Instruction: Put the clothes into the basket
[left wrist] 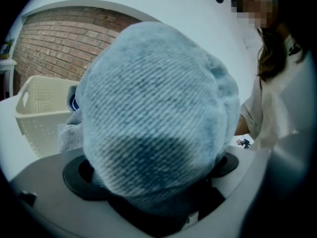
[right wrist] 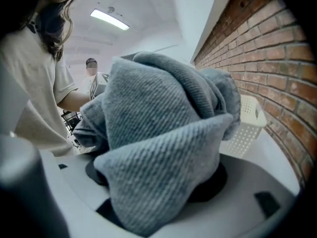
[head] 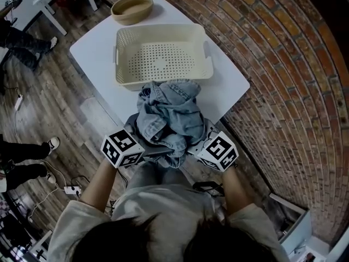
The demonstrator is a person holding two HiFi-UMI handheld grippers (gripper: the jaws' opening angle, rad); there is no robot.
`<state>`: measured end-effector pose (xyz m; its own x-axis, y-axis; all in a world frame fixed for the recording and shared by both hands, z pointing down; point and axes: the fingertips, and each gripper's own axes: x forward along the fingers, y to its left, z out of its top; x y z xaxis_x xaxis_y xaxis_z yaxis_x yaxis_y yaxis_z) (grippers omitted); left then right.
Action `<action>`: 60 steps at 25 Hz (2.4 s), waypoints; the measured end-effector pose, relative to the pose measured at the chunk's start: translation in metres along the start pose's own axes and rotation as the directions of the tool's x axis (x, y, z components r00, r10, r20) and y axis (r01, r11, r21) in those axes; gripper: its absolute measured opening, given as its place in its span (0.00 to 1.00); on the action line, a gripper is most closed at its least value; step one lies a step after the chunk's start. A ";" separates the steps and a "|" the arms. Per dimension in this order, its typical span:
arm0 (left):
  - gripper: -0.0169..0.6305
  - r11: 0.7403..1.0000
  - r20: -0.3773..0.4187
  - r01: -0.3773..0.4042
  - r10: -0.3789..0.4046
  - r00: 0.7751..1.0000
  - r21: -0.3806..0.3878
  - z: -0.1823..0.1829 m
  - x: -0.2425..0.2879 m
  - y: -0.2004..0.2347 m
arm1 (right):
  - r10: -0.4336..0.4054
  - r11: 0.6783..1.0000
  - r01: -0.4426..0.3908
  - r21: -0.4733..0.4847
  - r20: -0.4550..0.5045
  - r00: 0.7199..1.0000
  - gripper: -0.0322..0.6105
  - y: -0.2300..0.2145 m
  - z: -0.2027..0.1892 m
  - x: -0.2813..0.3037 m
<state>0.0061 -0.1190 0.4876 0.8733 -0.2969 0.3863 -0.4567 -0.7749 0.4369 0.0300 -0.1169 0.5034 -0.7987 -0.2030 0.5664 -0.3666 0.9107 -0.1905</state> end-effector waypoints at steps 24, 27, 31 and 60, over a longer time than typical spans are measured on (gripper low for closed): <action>0.89 0.913 0.288 -0.220 0.120 0.950 0.345 0.143 -0.054 -0.032 | -0.139 0.910 0.214 -0.355 0.225 0.964 0.60 -0.013 0.141 -0.069; 0.86 0.899 0.314 -0.253 0.139 0.939 0.359 0.146 -0.054 -0.028 | -0.150 0.898 0.239 -0.371 0.251 0.956 0.60 -0.018 0.144 -0.067; 0.85 0.885 0.324 -0.270 0.147 0.935 0.378 0.165 -0.060 -0.015 | -0.152 0.888 0.254 -0.383 0.276 0.949 0.60 -0.031 0.165 -0.064; 0.84 0.810 0.360 -0.359 0.198 0.912 0.464 0.240 -0.055 0.099 | -0.274 0.831 0.407 -0.379 0.357 0.893 0.60 -0.139 0.236 -0.016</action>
<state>-0.0467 -0.3132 0.3149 0.7670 -0.6248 0.1460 -0.6045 -0.7799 -0.1622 -0.0190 -0.3256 0.3314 -0.7833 -0.5592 0.2716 -0.4483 0.8108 0.3763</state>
